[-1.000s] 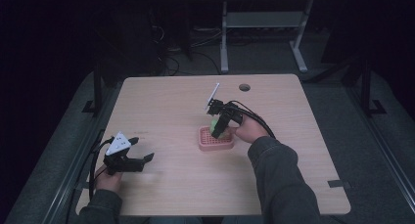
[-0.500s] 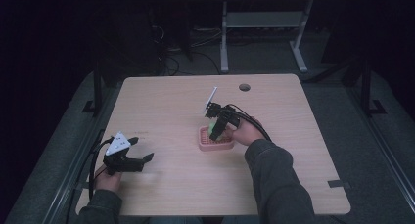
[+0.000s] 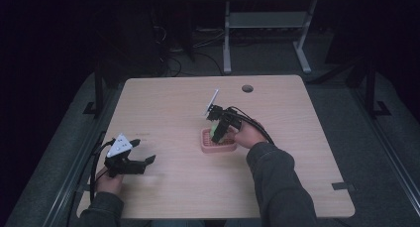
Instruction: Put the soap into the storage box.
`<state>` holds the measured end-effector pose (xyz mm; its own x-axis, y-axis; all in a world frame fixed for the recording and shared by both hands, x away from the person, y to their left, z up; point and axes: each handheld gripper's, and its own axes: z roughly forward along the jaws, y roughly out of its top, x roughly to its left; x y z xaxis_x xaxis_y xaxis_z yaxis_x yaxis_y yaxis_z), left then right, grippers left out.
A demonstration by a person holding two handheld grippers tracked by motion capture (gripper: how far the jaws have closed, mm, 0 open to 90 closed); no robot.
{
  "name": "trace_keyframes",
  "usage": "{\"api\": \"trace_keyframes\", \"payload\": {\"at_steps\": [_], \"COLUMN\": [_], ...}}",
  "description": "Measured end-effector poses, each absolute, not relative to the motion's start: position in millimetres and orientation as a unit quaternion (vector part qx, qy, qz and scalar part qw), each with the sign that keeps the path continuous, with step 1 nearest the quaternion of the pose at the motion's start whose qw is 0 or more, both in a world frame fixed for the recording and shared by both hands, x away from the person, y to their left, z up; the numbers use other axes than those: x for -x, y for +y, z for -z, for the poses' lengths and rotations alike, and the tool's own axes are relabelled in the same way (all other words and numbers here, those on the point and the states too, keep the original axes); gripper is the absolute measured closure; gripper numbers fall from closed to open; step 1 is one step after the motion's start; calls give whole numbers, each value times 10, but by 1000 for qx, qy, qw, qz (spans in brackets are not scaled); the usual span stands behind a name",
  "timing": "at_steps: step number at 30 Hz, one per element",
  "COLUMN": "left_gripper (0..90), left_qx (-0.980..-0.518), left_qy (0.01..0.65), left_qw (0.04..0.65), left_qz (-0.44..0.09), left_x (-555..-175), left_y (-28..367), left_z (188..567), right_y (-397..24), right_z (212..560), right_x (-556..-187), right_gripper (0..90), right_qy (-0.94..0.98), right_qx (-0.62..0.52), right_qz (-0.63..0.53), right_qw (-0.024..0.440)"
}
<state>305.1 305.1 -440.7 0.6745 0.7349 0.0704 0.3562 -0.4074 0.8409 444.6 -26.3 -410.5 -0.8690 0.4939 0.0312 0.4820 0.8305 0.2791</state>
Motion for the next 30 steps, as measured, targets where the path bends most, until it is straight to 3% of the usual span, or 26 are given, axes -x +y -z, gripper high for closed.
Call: {"api": "trace_keyframes", "payload": {"at_steps": [30], "left_gripper": [144], "left_qx": [-809], "left_qy": [338], "left_qw": [427], "left_qz": [-220], "left_x": [-3051], "left_y": [3046], "left_z": [4410], "right_y": [-240], "right_z": [4190], "right_x": [-4435], "right_gripper": [253], "right_qy": [960], "right_qx": [-250], "right_qz": [-126], "right_qw": [32]}}
